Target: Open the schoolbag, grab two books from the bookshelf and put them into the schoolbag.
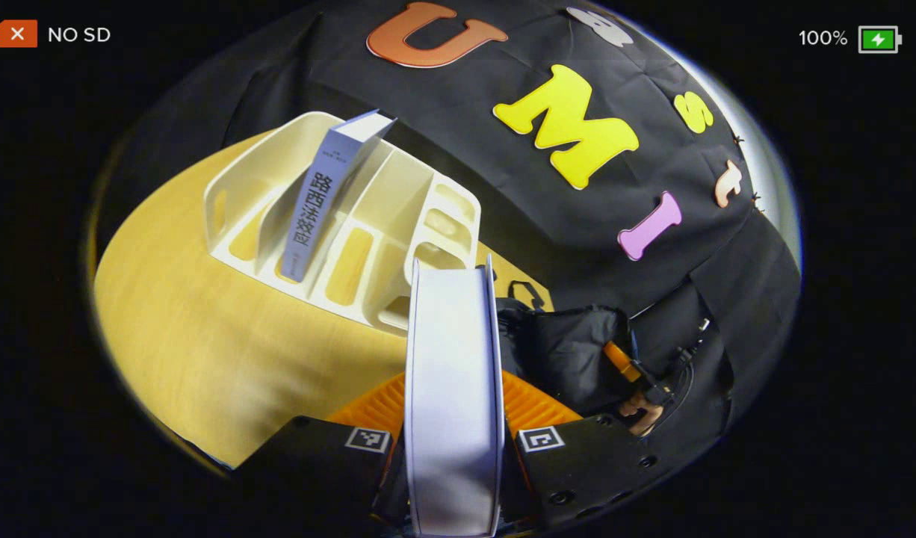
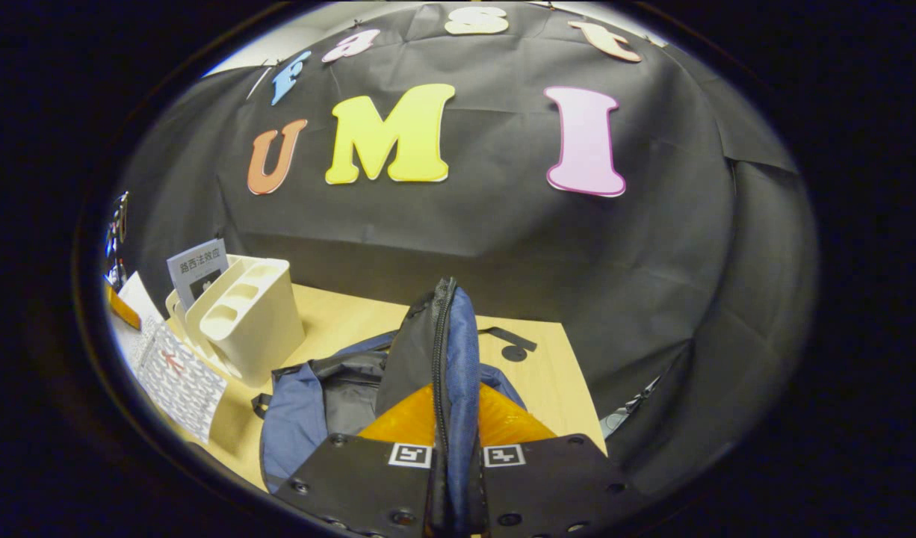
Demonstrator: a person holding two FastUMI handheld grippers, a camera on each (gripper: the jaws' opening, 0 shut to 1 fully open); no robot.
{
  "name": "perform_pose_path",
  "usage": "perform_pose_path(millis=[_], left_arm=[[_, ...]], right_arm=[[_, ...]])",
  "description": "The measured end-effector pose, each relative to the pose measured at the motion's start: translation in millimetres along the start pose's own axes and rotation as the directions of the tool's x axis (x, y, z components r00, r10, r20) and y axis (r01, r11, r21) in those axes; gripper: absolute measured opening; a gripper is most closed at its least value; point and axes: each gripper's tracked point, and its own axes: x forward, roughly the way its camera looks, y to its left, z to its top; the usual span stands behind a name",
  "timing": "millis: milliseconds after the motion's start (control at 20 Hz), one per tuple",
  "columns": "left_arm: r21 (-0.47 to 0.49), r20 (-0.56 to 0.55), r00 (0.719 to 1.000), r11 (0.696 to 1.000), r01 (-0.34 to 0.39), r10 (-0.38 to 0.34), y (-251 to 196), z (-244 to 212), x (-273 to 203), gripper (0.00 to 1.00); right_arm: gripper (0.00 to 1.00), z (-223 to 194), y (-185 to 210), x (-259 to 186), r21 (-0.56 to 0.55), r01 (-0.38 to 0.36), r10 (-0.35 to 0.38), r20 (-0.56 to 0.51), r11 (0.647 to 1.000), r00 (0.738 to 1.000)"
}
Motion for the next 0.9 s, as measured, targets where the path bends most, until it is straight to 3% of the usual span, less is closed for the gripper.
perform_pose_path(millis=[50,200,250,400,450,550,750,900], left_arm=[[-0.036,0.011,0.999,0.999,0.036,-0.036,-7,-1,7,0.44],[-0.131,0.041,0.989,0.981,0.143,-0.139,-26,-2,32,0.48],[-0.165,0.057,0.985,0.972,0.170,-0.163,-32,-2,40,0.44],[-0.245,0.102,0.976,0.946,0.213,-0.194,-42,2,73,0.53],[-0.263,0.100,0.974,0.939,0.223,-0.203,-47,0,86,0.48],[-0.308,0.082,0.973,0.923,0.230,-0.215,-57,-8,111,0.48],[-0.302,0.094,0.988,0.942,0.148,-0.125,-62,-19,163,0.48],[-0.330,0.053,0.983,0.927,0.181,-0.173,-92,-35,195,0.49]], right_arm=[[0.11,0,-1,-1,-0.004,0.003,-0.003,-0.001,1.000,1.000],[0.11,4,1,-1,-0.012,0.011,-0.011,-0.010,1.000,1.000],[0.11,4,3,-2,-0.018,0.015,-0.015,-0.015,1.000,1.000],[0.11,13,9,-4,-0.019,0.020,-0.021,-0.027,1.000,0.999],[0.11,17,12,-6,-0.032,0.023,-0.024,-0.026,0.999,0.999],[0.11,30,16,-11,-0.071,0.037,-0.037,-0.011,0.997,0.999],[0.10,48,27,-16,-0.117,0.046,-0.045,0.007,0.992,0.999],[0.10,55,29,-18,-0.114,0.046,-0.044,0.018,0.992,0.999]])
